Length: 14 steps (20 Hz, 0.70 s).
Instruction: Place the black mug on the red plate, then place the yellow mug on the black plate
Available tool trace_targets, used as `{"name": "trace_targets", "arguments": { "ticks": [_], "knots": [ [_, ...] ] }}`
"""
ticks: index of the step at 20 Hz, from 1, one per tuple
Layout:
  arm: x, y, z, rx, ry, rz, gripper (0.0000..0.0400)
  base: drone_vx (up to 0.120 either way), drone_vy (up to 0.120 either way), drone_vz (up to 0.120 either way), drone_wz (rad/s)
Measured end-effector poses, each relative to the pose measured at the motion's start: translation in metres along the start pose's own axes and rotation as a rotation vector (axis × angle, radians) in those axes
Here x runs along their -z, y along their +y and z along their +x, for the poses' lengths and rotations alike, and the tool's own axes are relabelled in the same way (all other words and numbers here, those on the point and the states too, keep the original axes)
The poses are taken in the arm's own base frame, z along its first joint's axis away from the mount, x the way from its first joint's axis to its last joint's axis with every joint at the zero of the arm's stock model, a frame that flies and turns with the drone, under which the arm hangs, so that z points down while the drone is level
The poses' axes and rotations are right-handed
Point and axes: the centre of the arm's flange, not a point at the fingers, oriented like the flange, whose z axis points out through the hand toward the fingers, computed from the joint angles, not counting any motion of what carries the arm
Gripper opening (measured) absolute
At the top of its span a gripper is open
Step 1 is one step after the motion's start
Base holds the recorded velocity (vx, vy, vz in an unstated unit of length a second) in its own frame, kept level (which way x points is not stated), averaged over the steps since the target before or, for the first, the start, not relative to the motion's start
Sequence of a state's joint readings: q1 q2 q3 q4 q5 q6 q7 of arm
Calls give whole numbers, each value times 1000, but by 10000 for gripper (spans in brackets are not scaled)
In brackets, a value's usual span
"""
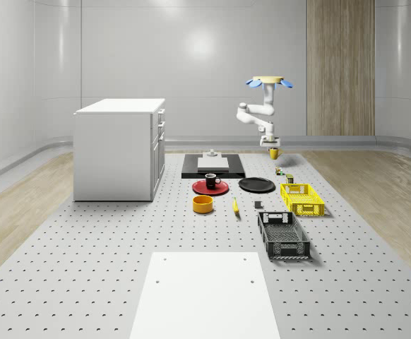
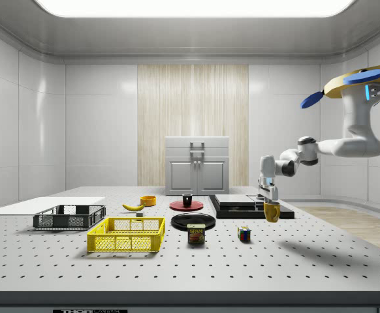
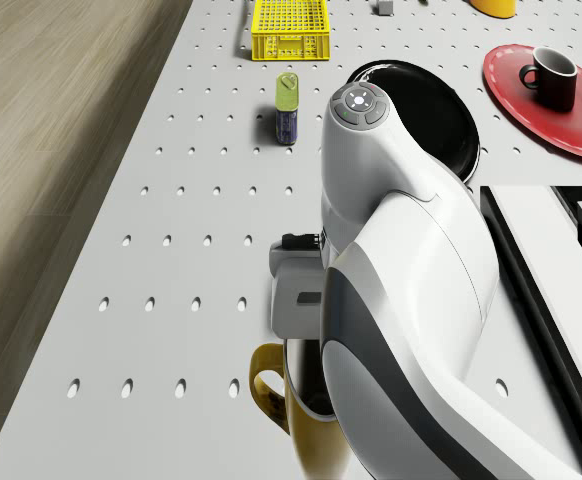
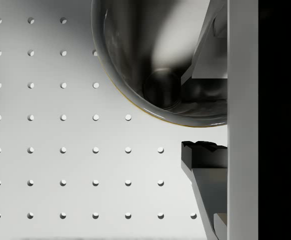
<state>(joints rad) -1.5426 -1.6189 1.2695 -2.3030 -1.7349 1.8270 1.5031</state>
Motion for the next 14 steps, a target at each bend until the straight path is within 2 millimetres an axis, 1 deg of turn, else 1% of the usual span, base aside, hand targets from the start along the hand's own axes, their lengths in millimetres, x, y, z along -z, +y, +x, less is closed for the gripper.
{"name": "trace_targets", "arguments": {
  "ticks": [14],
  "knots": [
    [0,0,0,0,0,0,110,120,-120,0,0]
  ]
}}
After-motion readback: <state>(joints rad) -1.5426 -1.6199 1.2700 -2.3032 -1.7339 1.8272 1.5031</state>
